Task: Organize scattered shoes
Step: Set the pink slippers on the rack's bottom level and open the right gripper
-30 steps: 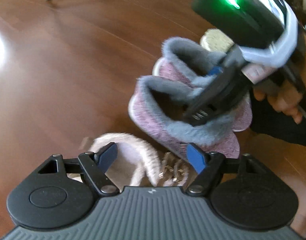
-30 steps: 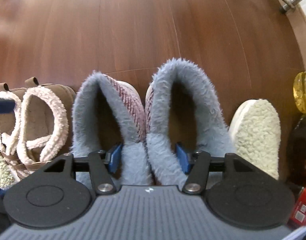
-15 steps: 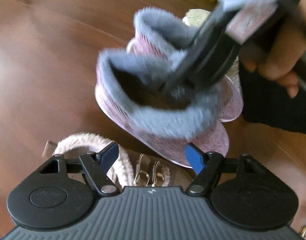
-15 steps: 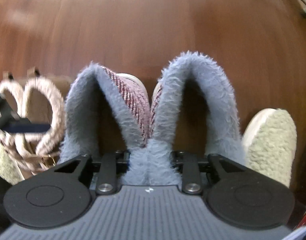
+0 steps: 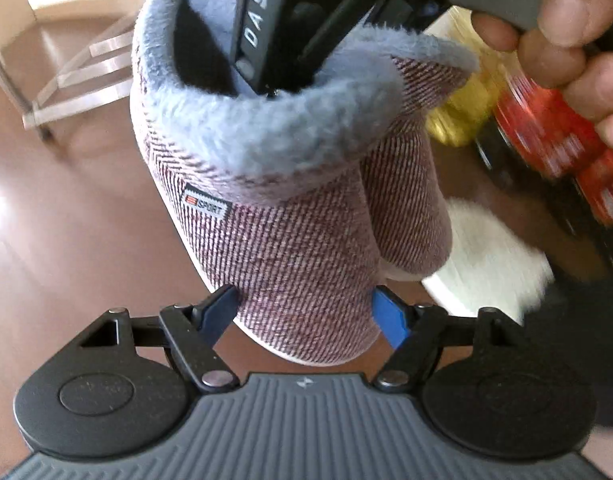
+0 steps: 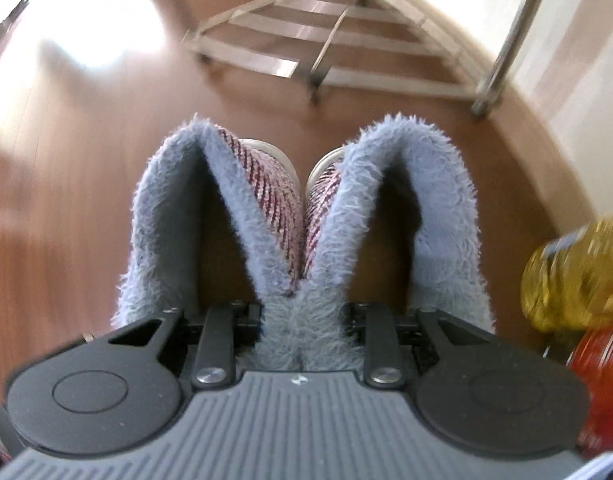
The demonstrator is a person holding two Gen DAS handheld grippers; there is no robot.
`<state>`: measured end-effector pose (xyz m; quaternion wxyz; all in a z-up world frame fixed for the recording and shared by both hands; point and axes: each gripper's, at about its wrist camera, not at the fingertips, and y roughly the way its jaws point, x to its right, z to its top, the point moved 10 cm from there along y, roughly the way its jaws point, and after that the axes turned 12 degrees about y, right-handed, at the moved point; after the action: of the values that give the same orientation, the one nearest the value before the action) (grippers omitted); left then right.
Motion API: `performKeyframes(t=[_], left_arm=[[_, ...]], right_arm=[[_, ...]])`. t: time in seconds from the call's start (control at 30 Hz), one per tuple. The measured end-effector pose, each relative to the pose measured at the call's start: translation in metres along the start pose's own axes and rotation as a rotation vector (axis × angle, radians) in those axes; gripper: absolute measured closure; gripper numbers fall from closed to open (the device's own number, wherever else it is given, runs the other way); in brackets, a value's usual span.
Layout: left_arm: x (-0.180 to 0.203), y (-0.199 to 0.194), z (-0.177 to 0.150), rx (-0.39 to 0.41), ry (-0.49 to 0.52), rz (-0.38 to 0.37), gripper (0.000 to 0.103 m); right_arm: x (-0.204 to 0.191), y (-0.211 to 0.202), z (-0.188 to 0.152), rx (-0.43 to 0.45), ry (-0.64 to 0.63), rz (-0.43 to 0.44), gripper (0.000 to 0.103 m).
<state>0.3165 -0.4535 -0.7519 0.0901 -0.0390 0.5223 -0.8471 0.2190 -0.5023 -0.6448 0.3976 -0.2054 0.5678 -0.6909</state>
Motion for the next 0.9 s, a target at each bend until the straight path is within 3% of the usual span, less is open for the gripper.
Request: performKeyframes(t=[0.17, 0.4, 0.57, 0.7, 0.73, 0.83, 0.9], left_arm=[[-0.040, 0.026, 0.072, 0.100, -0.045, 0.069, 0.029], [-0.084, 0.054, 0.116, 0.134, -0.128, 0.115, 0.028], [-0.116, 0.075, 0.147, 0.158, -0.188, 0.147, 0.028], [-0.125, 0.084, 0.142, 0.126, -0.179, 0.161, 0.028], [-0.126, 0.083, 0.138, 0.120, -0.173, 0.160, 0.028], [-0.123, 0.085, 0.137, 0.112, -0.149, 0.157, 0.028], [-0.115, 0.084, 0.133, 0.106, -0.125, 0.147, 0.028]], right_arm=[[0.016, 0.016, 0.101, 0.082, 0.009, 0.017, 0.078], [0.020, 0.045, 0.214, 0.112, -0.078, 0.020, 0.078], [0.017, 0.095, 0.255, 0.137, -0.129, -0.038, 0.076], [0.015, 0.117, 0.275, 0.201, -0.117, -0.068, 0.069], [0.014, 0.117, 0.281, 0.223, -0.104, -0.072, 0.066], [0.012, 0.101, 0.293, 0.319, -0.096, -0.068, 0.037], [0.012, 0.080, 0.287, 0.367, -0.136, -0.054, 0.036]])
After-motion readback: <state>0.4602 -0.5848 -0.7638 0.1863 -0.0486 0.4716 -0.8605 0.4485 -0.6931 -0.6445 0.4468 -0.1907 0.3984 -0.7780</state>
